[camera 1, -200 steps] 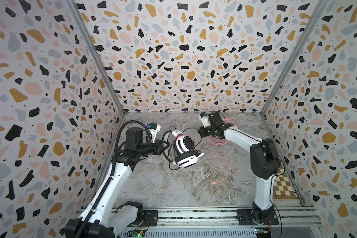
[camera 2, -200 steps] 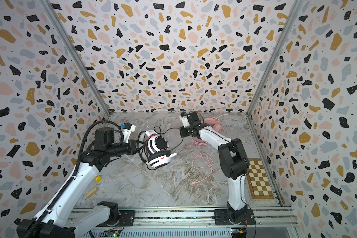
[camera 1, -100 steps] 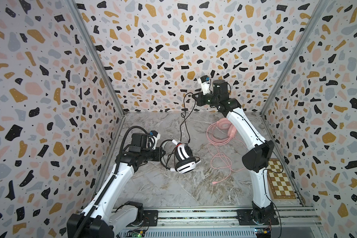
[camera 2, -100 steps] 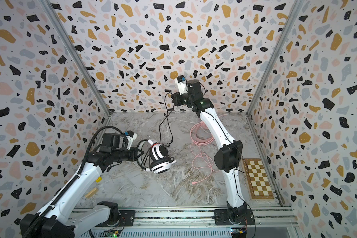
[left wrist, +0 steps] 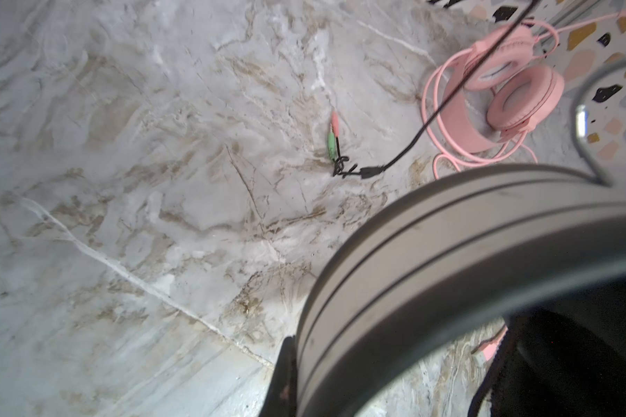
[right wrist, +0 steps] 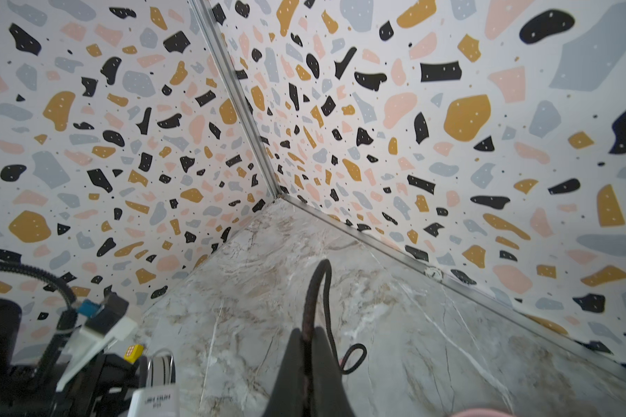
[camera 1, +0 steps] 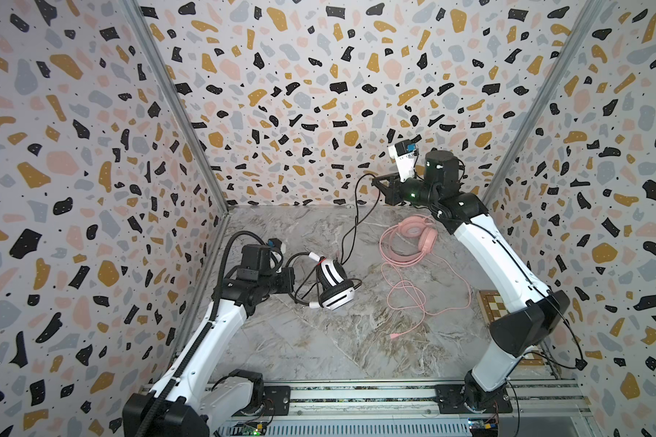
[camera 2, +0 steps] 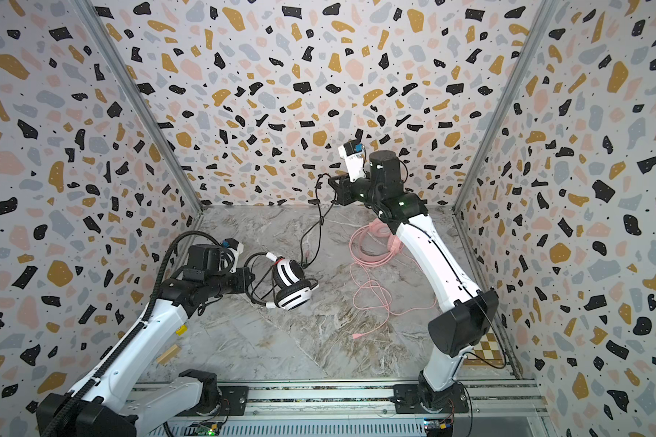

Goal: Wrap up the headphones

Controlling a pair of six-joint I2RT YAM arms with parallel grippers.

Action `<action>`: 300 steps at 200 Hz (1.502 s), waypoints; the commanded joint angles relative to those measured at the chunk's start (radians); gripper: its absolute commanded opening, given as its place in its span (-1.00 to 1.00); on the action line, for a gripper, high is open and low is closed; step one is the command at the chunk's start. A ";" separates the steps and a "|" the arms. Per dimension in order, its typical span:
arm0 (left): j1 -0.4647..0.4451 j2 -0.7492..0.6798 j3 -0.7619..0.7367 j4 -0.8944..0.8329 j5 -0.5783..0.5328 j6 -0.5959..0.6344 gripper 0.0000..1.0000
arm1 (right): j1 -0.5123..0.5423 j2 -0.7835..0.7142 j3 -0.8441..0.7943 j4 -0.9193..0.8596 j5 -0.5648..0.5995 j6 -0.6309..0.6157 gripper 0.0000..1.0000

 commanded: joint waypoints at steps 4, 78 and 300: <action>-0.002 -0.041 0.050 0.155 0.007 -0.099 -1.00 | -0.039 -0.081 -0.148 0.097 -0.064 0.045 -1.00; 0.016 -0.040 0.160 0.367 -0.116 -0.197 -1.00 | -0.034 -0.111 -0.308 0.120 -0.295 0.097 -0.99; 0.052 0.053 0.209 0.374 -0.073 -0.154 -1.00 | -0.271 -0.142 -0.459 0.314 -0.340 0.185 -1.00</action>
